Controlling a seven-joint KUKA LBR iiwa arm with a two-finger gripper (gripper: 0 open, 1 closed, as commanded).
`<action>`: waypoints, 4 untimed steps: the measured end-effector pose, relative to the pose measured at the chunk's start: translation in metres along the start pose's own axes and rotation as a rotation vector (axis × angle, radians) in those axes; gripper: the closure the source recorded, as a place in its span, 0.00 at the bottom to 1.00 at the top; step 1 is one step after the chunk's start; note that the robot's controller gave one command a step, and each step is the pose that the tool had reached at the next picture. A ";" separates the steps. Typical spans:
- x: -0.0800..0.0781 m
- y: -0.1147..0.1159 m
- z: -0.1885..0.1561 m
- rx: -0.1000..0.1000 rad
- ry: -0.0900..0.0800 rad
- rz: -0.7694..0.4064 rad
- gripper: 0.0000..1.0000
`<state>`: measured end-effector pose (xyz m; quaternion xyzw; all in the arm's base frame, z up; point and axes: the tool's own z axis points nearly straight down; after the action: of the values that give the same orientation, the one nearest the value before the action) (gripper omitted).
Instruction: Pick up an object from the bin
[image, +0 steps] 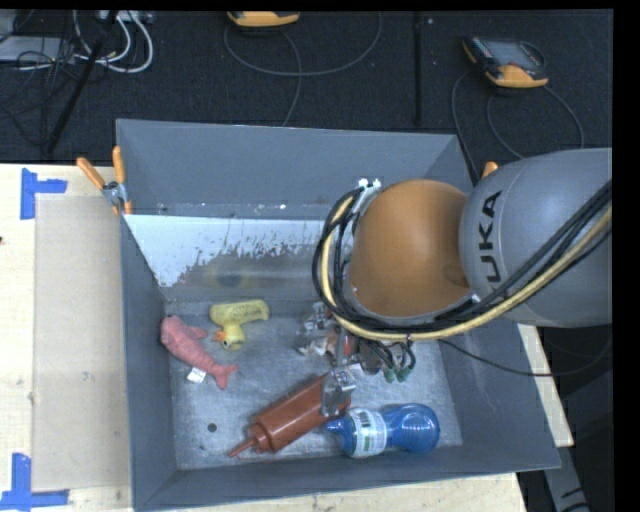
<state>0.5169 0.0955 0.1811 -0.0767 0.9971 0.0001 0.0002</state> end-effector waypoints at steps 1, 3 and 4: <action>0.012 0.015 0.018 0.000 0.003 -0.365 0.00; 0.027 0.022 0.100 0.000 -0.002 -0.534 0.00; 0.021 0.021 0.114 0.000 -0.013 -0.534 1.00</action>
Offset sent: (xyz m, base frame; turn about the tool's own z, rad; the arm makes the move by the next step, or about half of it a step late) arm -0.0238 0.0104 -0.0316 -0.3742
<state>0.4924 0.1133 0.0671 -0.3370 0.9415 0.0005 0.0067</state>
